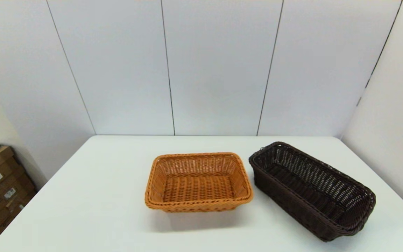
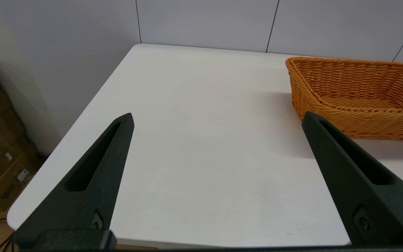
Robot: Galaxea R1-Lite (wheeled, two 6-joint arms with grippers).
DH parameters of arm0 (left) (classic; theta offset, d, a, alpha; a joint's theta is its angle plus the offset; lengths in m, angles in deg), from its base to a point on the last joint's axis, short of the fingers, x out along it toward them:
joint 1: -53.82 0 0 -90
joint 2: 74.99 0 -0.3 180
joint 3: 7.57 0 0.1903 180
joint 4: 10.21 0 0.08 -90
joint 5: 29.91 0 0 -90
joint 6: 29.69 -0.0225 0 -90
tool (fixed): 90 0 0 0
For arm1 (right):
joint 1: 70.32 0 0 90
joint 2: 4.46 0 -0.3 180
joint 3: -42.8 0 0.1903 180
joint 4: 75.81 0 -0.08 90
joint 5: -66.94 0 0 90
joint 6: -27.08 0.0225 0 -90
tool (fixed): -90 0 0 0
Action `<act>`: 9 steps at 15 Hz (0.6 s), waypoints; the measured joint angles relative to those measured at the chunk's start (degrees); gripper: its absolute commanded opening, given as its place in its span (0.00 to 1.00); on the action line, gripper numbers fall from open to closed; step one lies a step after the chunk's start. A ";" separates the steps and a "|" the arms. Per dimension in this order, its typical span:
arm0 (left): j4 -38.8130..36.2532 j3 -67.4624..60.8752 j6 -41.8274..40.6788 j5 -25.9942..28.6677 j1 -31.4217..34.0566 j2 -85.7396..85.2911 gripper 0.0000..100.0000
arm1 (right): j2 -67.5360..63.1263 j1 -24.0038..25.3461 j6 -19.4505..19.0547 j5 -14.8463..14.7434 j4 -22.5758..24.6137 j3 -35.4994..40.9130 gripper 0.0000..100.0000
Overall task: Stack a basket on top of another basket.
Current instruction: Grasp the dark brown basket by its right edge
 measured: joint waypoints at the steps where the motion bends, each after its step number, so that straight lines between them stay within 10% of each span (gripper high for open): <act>1: 0.00 -0.02 0.00 0.00 0.00 0.00 1.00 | 0.00 0.02 0.00 0.02 0.00 0.00 1.00; 9: 0.04 -0.07 -0.05 0.00 0.00 0.00 1.00 | 0.00 0.02 -0.67 0.07 0.00 0.00 1.00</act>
